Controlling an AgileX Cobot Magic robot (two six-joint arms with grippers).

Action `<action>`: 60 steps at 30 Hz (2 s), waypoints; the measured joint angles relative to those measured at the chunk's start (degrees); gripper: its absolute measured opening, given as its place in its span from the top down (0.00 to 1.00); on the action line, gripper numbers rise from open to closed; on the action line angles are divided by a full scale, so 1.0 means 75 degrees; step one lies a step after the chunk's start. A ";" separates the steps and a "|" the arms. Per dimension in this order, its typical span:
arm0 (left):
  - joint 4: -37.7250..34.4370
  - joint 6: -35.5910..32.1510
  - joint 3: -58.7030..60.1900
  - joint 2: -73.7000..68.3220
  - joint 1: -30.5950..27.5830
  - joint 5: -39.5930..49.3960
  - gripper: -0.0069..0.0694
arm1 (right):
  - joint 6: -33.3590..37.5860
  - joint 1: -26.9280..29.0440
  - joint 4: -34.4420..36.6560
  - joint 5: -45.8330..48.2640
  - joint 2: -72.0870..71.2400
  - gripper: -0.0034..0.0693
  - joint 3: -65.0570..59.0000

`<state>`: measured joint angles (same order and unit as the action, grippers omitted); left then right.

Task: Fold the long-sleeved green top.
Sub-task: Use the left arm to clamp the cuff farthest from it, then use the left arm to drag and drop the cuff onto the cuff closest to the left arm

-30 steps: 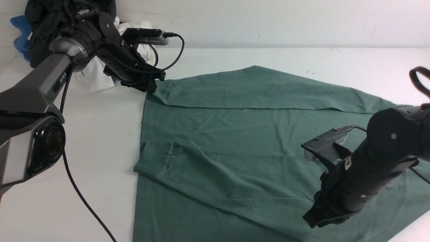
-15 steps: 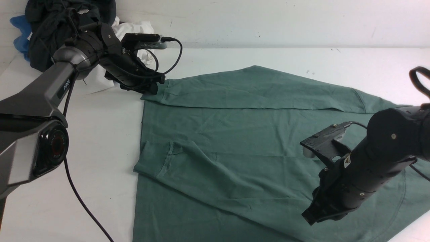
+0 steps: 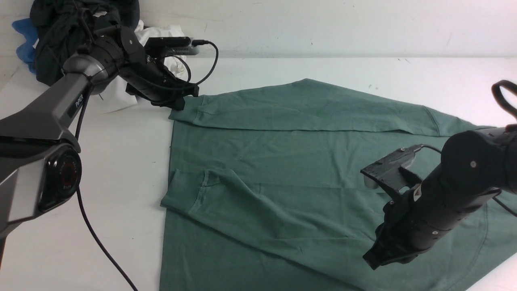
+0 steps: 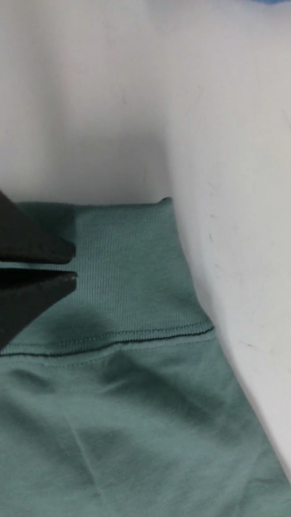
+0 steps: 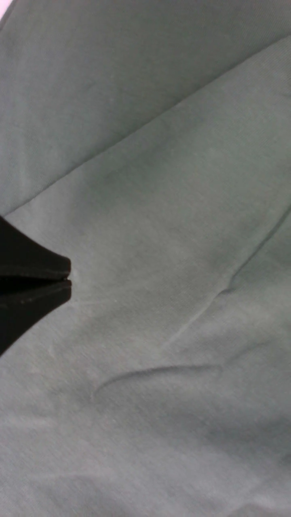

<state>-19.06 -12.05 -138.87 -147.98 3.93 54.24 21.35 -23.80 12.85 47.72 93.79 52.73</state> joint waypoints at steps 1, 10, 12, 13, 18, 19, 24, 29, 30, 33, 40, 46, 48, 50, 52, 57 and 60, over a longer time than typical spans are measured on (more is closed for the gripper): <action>0.0000 -0.0009 -0.0069 0.0102 0.0000 0.0238 0.92 | 0.0003 0.0000 -0.0049 -0.0003 0.0000 0.97 0.0000; -0.0033 0.0043 -0.0474 0.0427 -0.0041 0.0677 0.84 | 0.0003 0.0000 -0.0106 -0.0327 0.0000 0.97 0.0000; -0.0024 0.0043 -0.0474 0.0210 -0.0047 0.0631 0.77 | 0.0003 0.0000 -0.0106 -0.0384 0.0000 0.97 0.0000; -0.0003 0.0043 -0.0474 0.0012 -0.0049 0.0576 0.70 | 0.0003 0.0000 -0.0106 -0.0413 0.0000 0.97 0.0000; 0.0033 0.0035 -0.0456 -0.0393 -0.0049 0.0419 0.43 | 0.0003 0.0000 -0.0099 -0.0421 0.0000 0.97 0.0000; 0.0025 0.0042 -0.0456 -0.0412 -0.0049 0.0285 0.39 | 0.0003 0.0000 -0.0099 -0.0421 0.0000 0.97 0.0000; 0.0025 0.0051 -0.0456 -0.0412 -0.0049 -0.0147 0.32 | -0.0044 0.0000 -0.0106 -0.0421 0.0000 0.97 0.0000; 0.0025 0.0044 -0.0456 -0.0412 -0.0049 -0.0252 0.57 | -0.0028 0.0000 -0.0106 -0.0421 0.0000 0.97 -0.0009; 0.0025 0.0044 -0.0456 -0.0412 -0.0049 -0.0252 0.58 | -0.0028 0.0000 -0.0106 -0.0421 0.0000 0.97 -0.0009; 0.0017 -0.0064 -0.0456 -0.0388 -0.0049 -0.0139 0.84 | -0.0028 0.0000 -0.0106 -0.0421 0.0000 0.97 -0.0009; -0.0331 -0.0098 -0.0441 0.0253 -0.0049 0.0645 0.89 | 0.0002 0.0000 -0.0395 -0.0421 0.0000 0.97 -0.0009; -0.1118 -0.0051 -0.0419 0.1902 -0.0027 0.2100 0.89 | -0.0399 0.0071 -0.1102 -0.0367 -0.0172 0.97 -0.0009; -0.1098 0.0062 -0.0279 0.2266 0.0003 0.2172 0.89 | -0.0484 0.0129 -0.1176 -0.0369 -0.0280 0.97 -0.0009; -0.0830 0.0251 0.0347 0.2926 0.0080 0.2164 0.89 | -0.0695 0.0315 -0.1318 -0.0369 -0.0543 0.97 -0.0009; -0.0569 0.0347 0.1420 0.3571 0.0191 0.2158 0.89 | -0.0869 0.0562 -0.1393 -0.0352 -0.0849 0.97 -0.0009; -0.0447 -0.0007 0.6324 0.5192 0.0867 0.2040 0.89 | -0.1175 0.1134 -0.1337 -0.0393 -0.1751 0.97 -0.0014; -0.0485 -0.0034 0.8505 0.5513 0.1129 0.1153 0.89 | -0.1181 0.1208 -0.1155 -0.0499 -0.1992 0.97 -0.0032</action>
<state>-22.69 -12.31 -75.09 -106.64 12.40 62.88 12.48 -14.75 4.19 43.98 78.84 52.49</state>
